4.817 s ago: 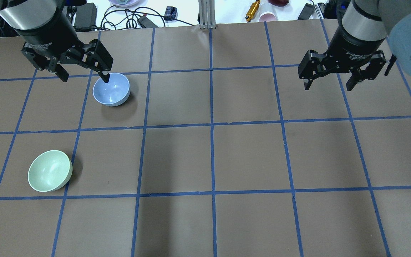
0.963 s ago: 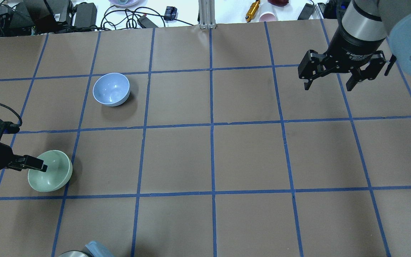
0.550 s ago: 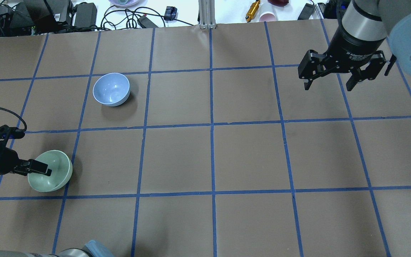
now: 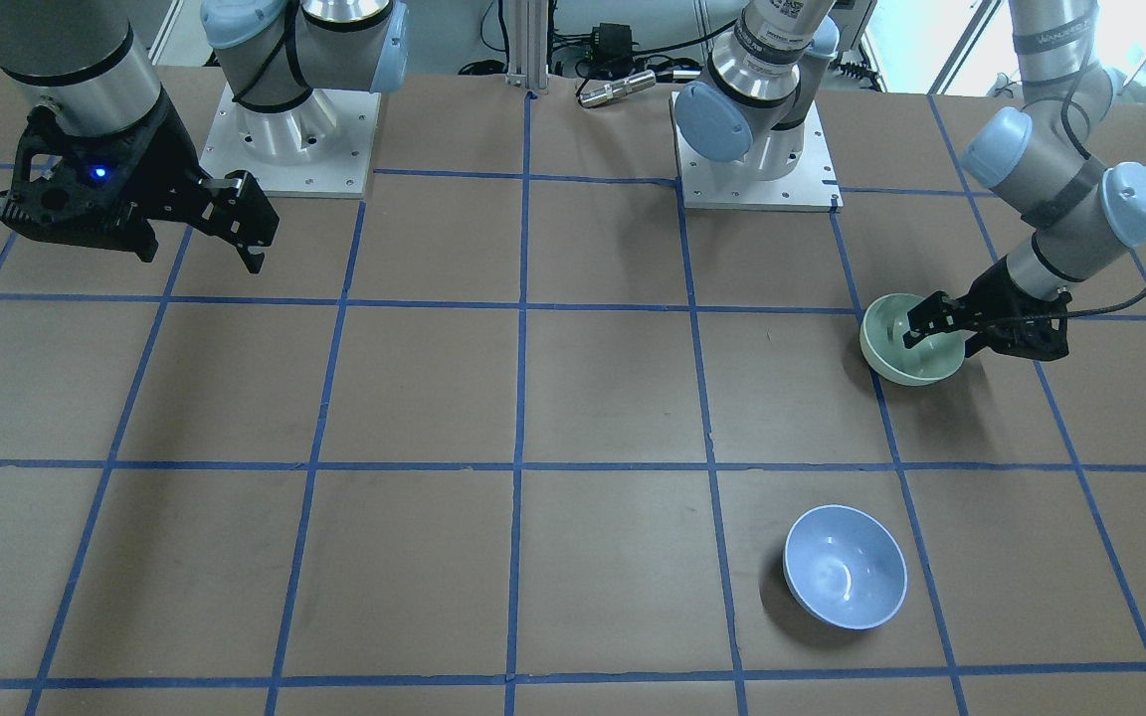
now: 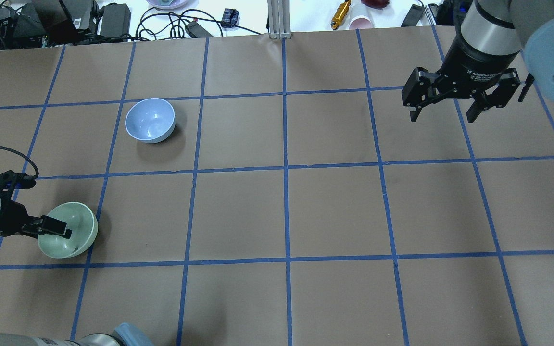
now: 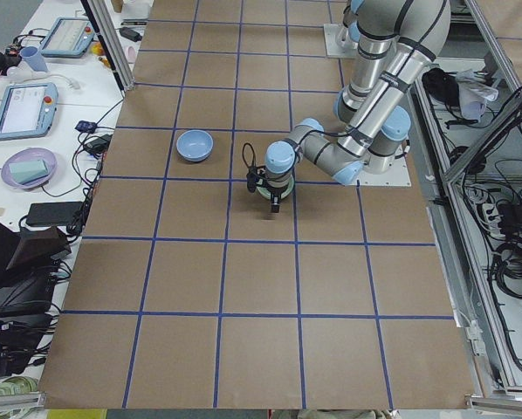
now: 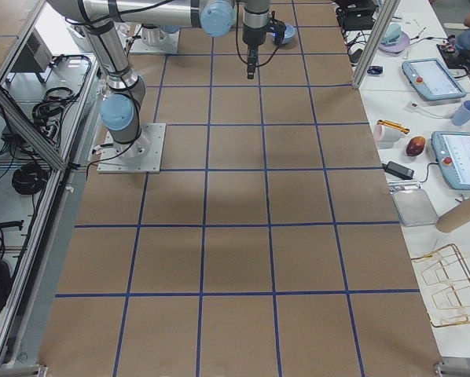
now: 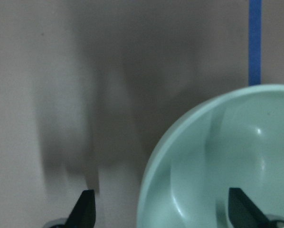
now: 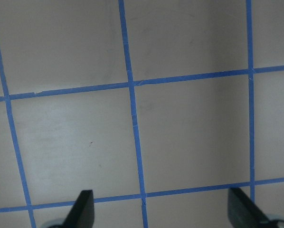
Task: Stack green bowl on blue bowl
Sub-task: 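Close the left gripper on the pale green bowl's rim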
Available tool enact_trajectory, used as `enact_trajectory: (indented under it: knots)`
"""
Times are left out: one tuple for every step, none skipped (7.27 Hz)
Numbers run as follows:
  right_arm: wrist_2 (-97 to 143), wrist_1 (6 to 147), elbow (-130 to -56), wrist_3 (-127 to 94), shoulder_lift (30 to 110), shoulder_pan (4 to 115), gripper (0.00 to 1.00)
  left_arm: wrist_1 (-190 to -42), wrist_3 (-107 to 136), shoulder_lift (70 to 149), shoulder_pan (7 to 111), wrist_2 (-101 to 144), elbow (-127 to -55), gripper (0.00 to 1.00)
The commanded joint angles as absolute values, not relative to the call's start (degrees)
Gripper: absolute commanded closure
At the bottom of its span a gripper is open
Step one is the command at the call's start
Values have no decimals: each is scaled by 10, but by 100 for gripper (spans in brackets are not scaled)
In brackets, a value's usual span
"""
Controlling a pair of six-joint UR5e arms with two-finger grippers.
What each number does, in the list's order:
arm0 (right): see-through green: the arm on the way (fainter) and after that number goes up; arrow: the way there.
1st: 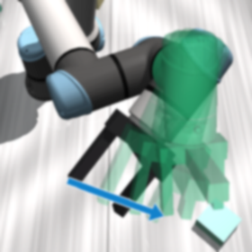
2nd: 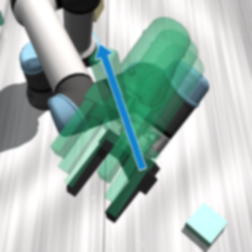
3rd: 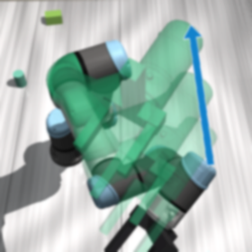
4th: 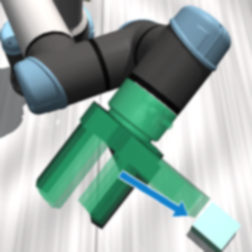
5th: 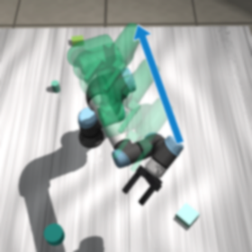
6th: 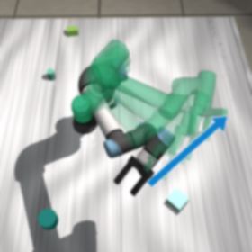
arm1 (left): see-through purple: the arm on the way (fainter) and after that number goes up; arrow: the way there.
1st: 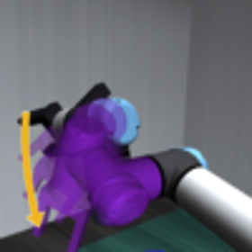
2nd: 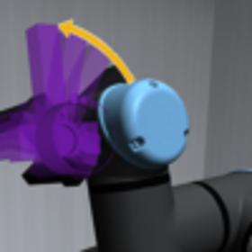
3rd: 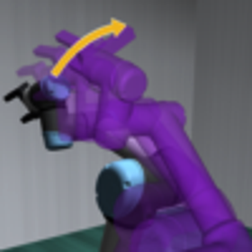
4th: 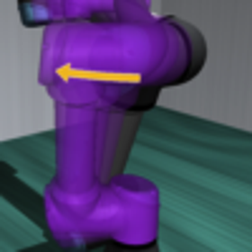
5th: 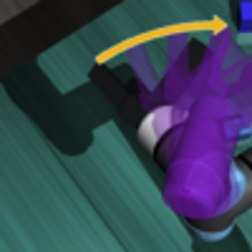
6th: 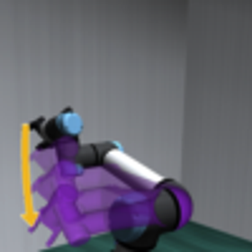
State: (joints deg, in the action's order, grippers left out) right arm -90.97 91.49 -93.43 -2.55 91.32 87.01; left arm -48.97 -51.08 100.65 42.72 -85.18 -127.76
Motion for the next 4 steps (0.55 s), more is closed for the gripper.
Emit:
enact_trajectory:
  knots:
    - [-910, 915, -934, -25, 913, 870, 0, -479, -506, 1015, 427, -853, -1278, 5]
    - [-910, 915, -934, -25, 913, 870, 0, -479, -504, 1017, 427, -853, -1278, 23]
    - [-910, 915, -934, -25, 913, 870, 0, -479, -504, 1017, 427, -853, -1278, 44]
    - [-909, 915, -934, -25, 913, 870, 0, -479, -504, 1017, 427, -853, -1278, 54]
